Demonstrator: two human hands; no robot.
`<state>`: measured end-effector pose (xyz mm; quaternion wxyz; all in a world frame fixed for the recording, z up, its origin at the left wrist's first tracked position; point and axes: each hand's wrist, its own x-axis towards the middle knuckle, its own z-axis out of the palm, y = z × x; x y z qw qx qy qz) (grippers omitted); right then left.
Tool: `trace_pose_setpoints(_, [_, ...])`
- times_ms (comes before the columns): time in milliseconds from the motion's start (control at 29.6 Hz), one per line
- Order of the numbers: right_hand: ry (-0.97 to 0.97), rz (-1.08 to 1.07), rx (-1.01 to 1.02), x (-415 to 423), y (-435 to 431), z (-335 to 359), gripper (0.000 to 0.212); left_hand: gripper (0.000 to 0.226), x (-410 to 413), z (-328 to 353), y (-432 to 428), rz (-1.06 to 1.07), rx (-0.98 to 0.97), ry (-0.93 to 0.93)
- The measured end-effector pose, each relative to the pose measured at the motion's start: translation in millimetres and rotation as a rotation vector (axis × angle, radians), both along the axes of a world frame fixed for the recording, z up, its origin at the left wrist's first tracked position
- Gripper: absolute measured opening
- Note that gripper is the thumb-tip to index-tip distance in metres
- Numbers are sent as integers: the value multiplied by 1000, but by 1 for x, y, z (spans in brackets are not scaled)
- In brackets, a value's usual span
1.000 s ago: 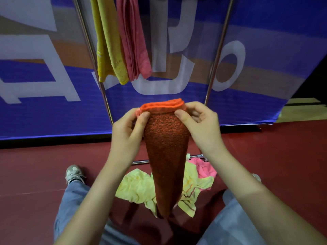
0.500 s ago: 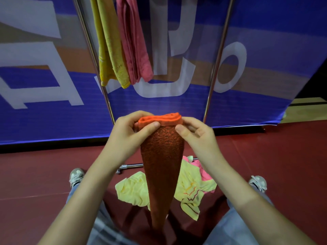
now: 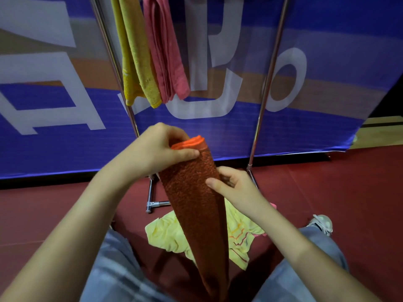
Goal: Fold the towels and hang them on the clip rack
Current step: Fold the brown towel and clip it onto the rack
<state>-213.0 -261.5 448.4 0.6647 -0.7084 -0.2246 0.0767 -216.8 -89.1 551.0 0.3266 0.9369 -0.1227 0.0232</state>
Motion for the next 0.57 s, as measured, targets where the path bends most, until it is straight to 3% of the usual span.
trace_pose_setpoints(101, [98, -18, 103, 0, -1, -8, 22, 26, -3, 1, -3, -15, -84, -82])
trace_pose_setpoints(270, [243, 37, -78, -6, -7, -55, 21, 18, -3, 5, 2, 75, -221, -210])
trace_pose_setpoints(473, [243, -10, -123, -3, -10, -62, 8, 12, 2, -9, 28, 251, -89, -240])
trace_pose_setpoints(575, [209, 33, -123, -1, -7, -47, 14, 24, 3, -15, 39, 336, 124, -75])
